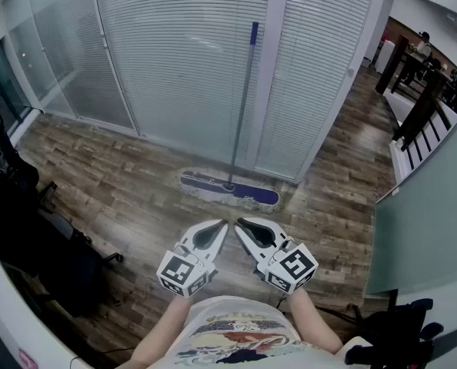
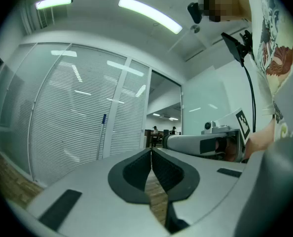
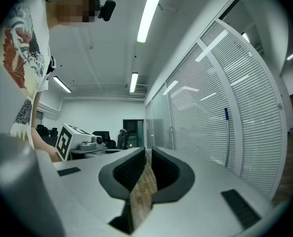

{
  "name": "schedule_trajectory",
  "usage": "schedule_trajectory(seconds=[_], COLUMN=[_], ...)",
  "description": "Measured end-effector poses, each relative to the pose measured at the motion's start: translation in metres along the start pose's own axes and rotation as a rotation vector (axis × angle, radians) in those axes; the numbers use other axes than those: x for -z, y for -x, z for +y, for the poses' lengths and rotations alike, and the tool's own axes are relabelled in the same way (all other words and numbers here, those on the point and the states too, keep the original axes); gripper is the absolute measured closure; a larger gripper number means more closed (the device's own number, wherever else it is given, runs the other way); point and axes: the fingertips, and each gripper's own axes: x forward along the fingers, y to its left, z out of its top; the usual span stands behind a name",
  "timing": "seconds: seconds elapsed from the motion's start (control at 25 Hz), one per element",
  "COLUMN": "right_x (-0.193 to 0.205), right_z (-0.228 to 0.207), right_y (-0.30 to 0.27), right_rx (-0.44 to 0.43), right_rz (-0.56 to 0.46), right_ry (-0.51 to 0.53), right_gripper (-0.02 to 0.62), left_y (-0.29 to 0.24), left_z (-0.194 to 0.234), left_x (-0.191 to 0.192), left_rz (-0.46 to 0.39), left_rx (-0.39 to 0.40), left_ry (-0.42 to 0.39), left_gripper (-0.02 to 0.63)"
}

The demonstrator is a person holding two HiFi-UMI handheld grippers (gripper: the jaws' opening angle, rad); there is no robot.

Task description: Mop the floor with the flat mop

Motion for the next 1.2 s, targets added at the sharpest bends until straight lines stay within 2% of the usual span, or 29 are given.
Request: schedule_trajectory(seconds=[0.2,0.4,0.64,0.84,1.04,1.2], right_x=[0.002,0.007,0.008,0.013,0.022,0.026], right_z=[0.004,0.016,0.020,0.020,0.008,-0.025], right_y=[-0.004,-0.013,-0.019,-0.023,-0.033,-0.045], right_rx=[-0.008,-0.071,-0.067,-0.081,-0.085,-0.077], right_rz=[0.012,0.026,0.044,0.075,0.109,0.113], right_ry=[-0.014,-0.042,-0.056,-0.058,-0.020,-0.042], right_gripper=[0.543,0.543,0.544,0.551,0.551,0.551], left_y=[0.007,0.012,0.019,0.018,0.007,-0.016], left_z=[0.001,0.003,0.006,0.013,0.030,0.044], left_x=[0.000,0.004,0.003,0.004,0.016,0.022], left_rz=[0.011,0.015,0.016,0.005,0.028,0.054], left_rx=[0.003,0.030,0.048,0.039,0.031,0.026], left_ry=[0.003,0.019,-0.003,0.014,0.033,0.047], left_gripper=[0.594,0.594,0.594,0.594,0.594,0.594])
